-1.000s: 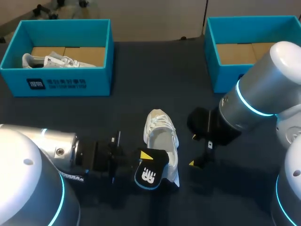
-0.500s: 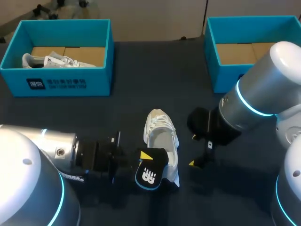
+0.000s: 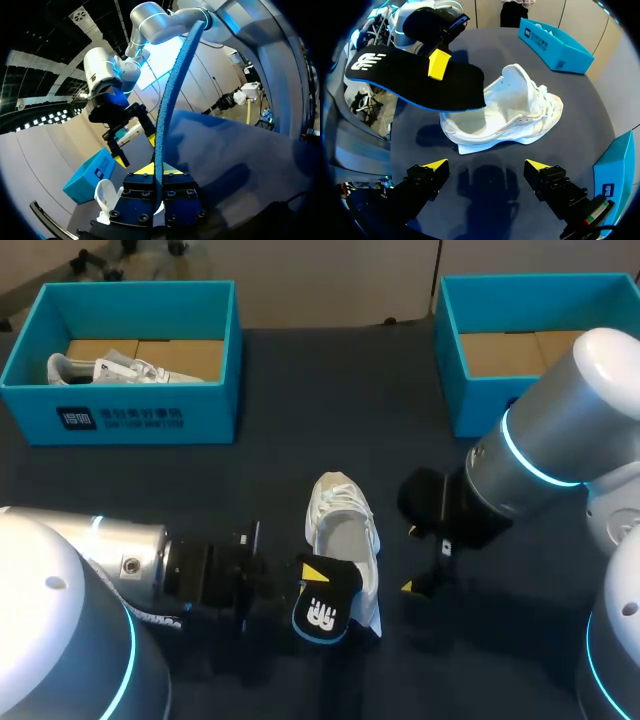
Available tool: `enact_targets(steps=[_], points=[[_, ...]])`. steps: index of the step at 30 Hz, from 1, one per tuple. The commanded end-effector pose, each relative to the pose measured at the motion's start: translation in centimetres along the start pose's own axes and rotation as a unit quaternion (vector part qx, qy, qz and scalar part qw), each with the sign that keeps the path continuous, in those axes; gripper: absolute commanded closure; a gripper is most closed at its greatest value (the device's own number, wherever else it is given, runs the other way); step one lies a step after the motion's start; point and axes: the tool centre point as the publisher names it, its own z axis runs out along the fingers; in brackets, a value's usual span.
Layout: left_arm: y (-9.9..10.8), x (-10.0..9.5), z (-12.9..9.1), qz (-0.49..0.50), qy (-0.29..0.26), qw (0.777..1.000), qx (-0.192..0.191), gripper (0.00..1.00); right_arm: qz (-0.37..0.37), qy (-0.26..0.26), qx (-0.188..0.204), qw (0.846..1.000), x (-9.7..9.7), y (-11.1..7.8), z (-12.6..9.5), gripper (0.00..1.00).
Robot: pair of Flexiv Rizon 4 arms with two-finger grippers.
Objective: Take the shoe out of the shoebox, open the shoe tongue, remove and reinsert the insole, then place the shoe into the shoebox
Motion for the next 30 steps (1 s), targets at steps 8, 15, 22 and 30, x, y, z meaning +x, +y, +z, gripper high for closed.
enact_targets(steps=[8, 15, 22, 30], points=[[-2.4, -0.1, -0.3, 0.014, 0.001, 1.000, 0.019, 1.00, 0.000, -0.001, -0.001, 1.000, 0.1, -0.1, 0.1, 0.00], [-3.1, 0.0, 0.4, 0.020, 0.004, 0.999, 0.027, 1.00, 0.000, -0.001, -0.001, 1.000, 0.1, -0.1, 0.1, 0.00], [-2.8, -0.2, 1.2, 0.030, 0.000, 0.999, 0.037, 1.00, 0.000, -0.001, -0.001, 1.000, 0.1, -0.1, 0.1, 0.00], [-2.1, -0.6, 1.9, 0.036, -0.007, 0.998, 0.044, 1.00, 0.000, -0.001, -0.001, 1.000, 0.1, -0.1, 0.1, 0.00]])
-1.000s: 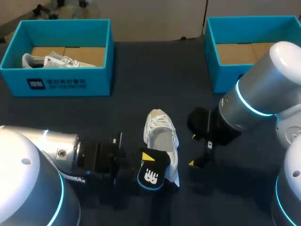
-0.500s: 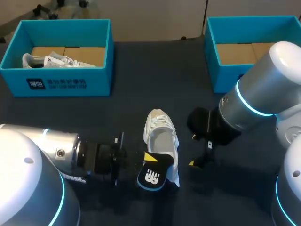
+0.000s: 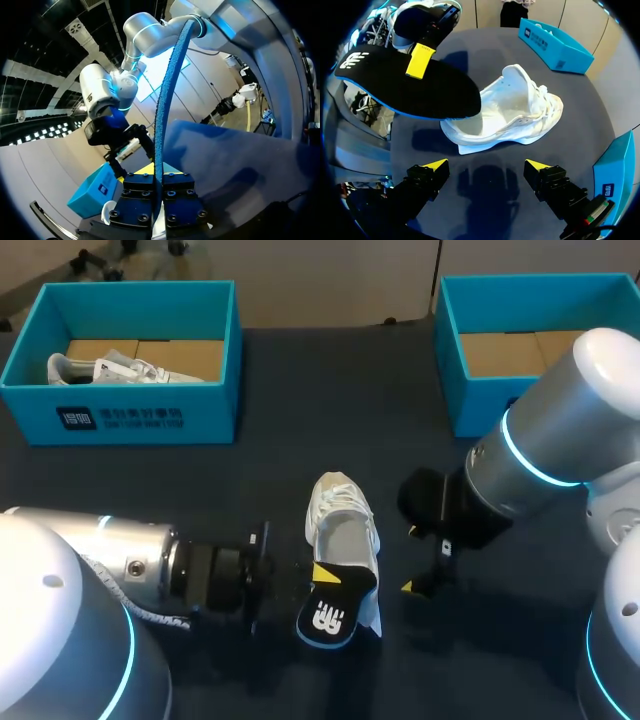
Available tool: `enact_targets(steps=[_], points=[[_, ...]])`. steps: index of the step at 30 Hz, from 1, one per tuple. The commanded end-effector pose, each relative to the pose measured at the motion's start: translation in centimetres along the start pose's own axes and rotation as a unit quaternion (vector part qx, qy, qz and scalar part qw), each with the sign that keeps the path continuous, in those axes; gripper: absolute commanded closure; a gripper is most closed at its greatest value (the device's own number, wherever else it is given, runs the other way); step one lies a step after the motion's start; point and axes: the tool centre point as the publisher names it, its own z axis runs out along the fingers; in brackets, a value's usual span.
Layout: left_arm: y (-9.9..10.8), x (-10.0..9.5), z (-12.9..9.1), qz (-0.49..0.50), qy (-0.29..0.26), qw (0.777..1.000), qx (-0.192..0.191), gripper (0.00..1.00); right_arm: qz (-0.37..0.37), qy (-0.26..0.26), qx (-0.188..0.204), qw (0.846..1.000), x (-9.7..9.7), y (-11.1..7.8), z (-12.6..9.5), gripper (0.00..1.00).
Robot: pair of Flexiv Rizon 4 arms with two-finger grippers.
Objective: Take the shoe out of the shoebox, open the shoe tongue, remove and reinsert the insole, then place the shoe into the shoebox
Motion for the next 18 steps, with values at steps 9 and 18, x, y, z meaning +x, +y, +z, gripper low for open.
enact_targets(steps=[9, 18], points=[[1.3, -0.2, 1.4, -0.004, -0.003, 1.000, 0.003, 1.00, -0.003, 0.010, 0.014, 1.000, -0.2, -0.5, 1.0, 0.00], [1.9, -0.3, 1.4, -0.010, -0.011, 1.000, 0.003, 1.00, -0.003, 0.015, 0.022, 1.000, -0.4, -0.7, 1.9, 0.00]])
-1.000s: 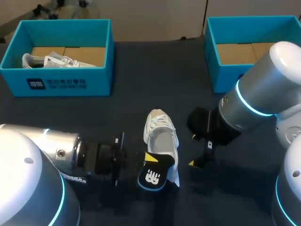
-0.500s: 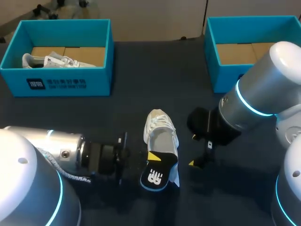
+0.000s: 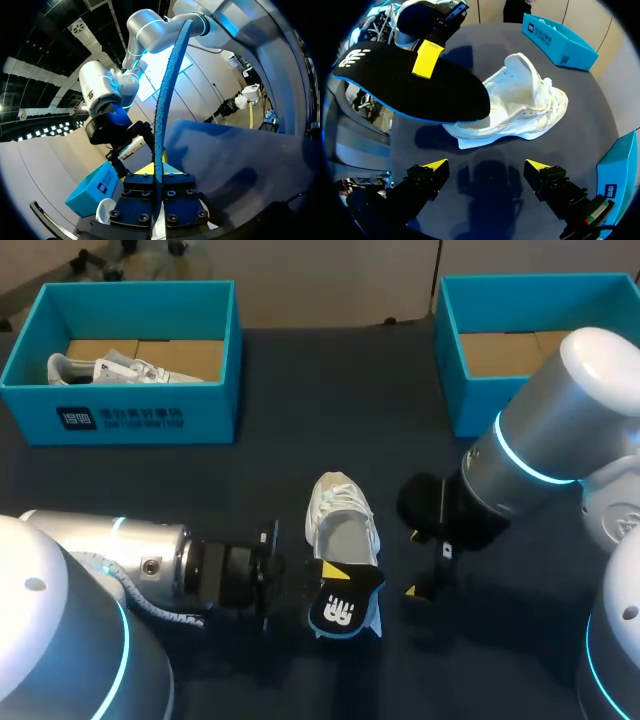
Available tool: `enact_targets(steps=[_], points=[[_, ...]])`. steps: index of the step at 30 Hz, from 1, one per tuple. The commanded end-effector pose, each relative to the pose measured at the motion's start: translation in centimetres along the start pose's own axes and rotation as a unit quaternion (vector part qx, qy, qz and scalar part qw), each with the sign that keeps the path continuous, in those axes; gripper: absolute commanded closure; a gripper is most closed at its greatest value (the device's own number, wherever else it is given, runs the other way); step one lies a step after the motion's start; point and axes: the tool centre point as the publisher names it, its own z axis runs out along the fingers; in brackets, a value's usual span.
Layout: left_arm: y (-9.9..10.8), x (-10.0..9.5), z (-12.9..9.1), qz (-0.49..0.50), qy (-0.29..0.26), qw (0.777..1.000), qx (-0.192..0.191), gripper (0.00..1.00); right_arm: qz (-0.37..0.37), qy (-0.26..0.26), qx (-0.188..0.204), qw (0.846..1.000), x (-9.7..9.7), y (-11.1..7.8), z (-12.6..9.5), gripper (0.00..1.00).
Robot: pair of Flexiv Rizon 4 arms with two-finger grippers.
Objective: Take the shoe out of the shoebox, open the shoe tongue, remove and reinsert the insole, then place the shoe into the shoebox
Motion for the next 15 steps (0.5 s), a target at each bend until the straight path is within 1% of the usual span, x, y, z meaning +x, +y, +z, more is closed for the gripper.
enact_targets(steps=[1, 15], points=[[0.44, 0.01, 0.25, -0.004, -0.006, 1.000, -0.002, 1.00, 0.003, 0.001, 0.002, 1.000, -0.35, 0.38, 1.16, 0.00], [0.60, 0.07, 0.64, -0.008, 0.001, 1.000, 0.004, 1.00, 0.003, 0.001, 0.000, 1.000, -0.33, 0.42, 1.31, 0.00]])
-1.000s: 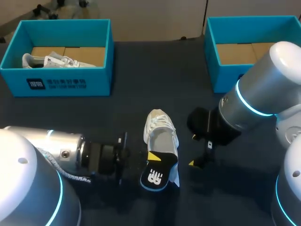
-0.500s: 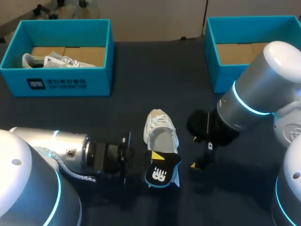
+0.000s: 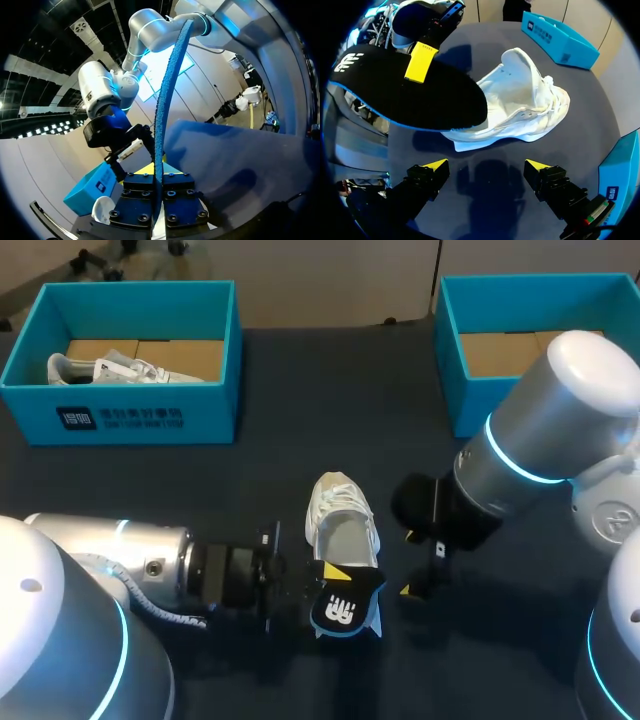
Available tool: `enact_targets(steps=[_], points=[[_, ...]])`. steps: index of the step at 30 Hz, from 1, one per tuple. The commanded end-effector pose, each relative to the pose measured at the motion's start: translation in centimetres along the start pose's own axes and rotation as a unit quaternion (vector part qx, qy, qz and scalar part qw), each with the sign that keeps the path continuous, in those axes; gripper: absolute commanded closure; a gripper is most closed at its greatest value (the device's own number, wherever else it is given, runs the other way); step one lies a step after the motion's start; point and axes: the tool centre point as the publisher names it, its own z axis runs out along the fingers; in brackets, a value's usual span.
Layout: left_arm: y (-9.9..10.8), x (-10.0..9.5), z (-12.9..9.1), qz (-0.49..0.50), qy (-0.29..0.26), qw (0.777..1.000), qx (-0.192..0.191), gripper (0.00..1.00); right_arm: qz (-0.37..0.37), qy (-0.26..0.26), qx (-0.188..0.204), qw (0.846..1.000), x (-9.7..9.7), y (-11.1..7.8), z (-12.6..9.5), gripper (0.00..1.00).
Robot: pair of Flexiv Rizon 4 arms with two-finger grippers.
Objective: Take the shoe out of the shoebox, open the shoe tongue, remove and reinsert the insole, then place the shoe into the shoebox
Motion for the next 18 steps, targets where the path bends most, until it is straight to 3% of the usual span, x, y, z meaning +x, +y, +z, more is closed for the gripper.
enact_targets(steps=[1, 18], points=[[0.1, -0.1, 0.4, 0.000, 0.003, 1.000, 0.003, 1.00, 0.001, -0.002, 0.001, 1.000, 0.1, 0.1, 0.3, 0.00], [1.8, -0.5, 0.5, -0.015, 0.006, 1.000, -0.001, 1.00, 0.001, -0.002, 0.001, 1.000, 0.1, 0.1, 0.3, 0.00]])
